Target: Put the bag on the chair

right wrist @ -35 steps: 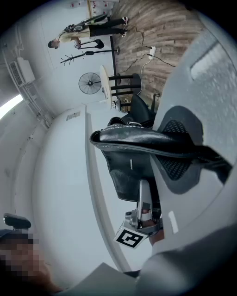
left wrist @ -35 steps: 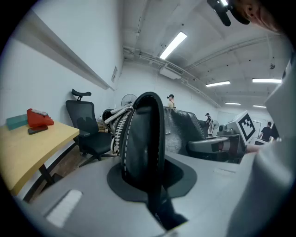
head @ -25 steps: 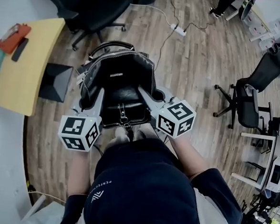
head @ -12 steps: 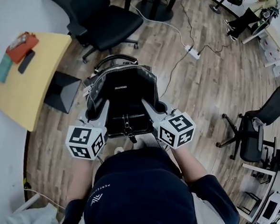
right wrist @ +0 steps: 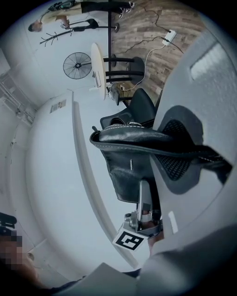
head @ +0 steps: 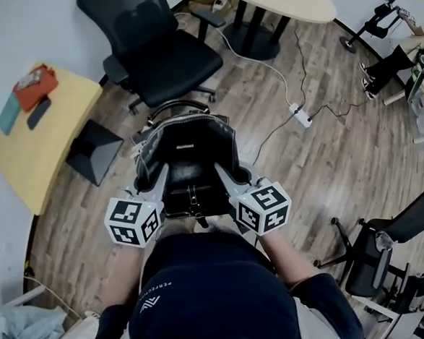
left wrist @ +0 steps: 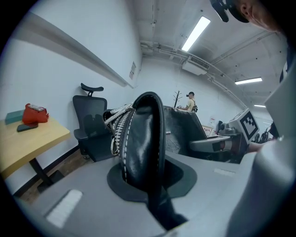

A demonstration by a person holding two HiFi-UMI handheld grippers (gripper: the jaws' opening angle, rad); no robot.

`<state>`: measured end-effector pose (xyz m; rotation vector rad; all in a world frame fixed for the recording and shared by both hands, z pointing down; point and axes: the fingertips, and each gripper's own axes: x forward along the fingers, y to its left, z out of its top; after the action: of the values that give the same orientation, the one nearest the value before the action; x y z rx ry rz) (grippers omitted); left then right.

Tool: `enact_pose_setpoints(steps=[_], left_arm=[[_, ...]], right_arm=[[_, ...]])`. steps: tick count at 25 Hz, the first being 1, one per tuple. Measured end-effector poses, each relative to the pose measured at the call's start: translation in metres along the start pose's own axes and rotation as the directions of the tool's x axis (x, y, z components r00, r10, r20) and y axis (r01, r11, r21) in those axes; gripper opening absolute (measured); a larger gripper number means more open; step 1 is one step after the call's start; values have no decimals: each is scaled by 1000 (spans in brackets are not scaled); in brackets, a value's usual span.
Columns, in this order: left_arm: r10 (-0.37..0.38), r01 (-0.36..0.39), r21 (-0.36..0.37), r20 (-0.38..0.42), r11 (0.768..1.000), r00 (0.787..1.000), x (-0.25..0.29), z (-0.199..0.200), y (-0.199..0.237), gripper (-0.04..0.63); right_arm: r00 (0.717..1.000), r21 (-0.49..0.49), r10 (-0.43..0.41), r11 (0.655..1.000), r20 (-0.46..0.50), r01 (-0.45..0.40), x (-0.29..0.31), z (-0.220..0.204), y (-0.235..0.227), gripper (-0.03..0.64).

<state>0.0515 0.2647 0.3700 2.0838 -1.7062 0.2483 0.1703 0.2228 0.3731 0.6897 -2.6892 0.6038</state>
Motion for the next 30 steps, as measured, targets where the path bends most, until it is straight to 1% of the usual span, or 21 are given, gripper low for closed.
enact_pose_setpoints(steps=[4, 9, 13, 18, 21, 25, 30], left_arm=[[23, -23, 0, -16, 1000, 1000, 32, 14, 5, 60], [37, -36, 15, -35, 999, 999, 66, 30, 24, 61], [12, -12, 10, -50, 1000, 999, 107, 44, 60, 61], [-19, 20, 20, -60, 1000, 998, 143, 67, 99, 61], [-46, 46, 11, -62, 999, 997, 167, 83, 130, 60], [-76, 77, 13, -69, 997, 995, 190, 106, 172, 60], [-105, 107, 26, -72, 994, 992, 216, 128, 215, 61]], right_arm=[[1000, 11, 16, 1000, -4, -16, 15, 15, -30, 31], [1000, 34, 23, 999, -1, -23, 44, 29, -57, 31], [1000, 48, -2, 999, -12, 3, 87, 46, -82, 31], [999, 65, -34, 997, -4, 34, 131, 70, -102, 31], [999, 67, -54, 996, -5, 54, 165, 88, -114, 31], [998, 81, -69, 994, 6, 68, 210, 111, -121, 31], [996, 92, -92, 992, 12, 91, 252, 135, -129, 31]])
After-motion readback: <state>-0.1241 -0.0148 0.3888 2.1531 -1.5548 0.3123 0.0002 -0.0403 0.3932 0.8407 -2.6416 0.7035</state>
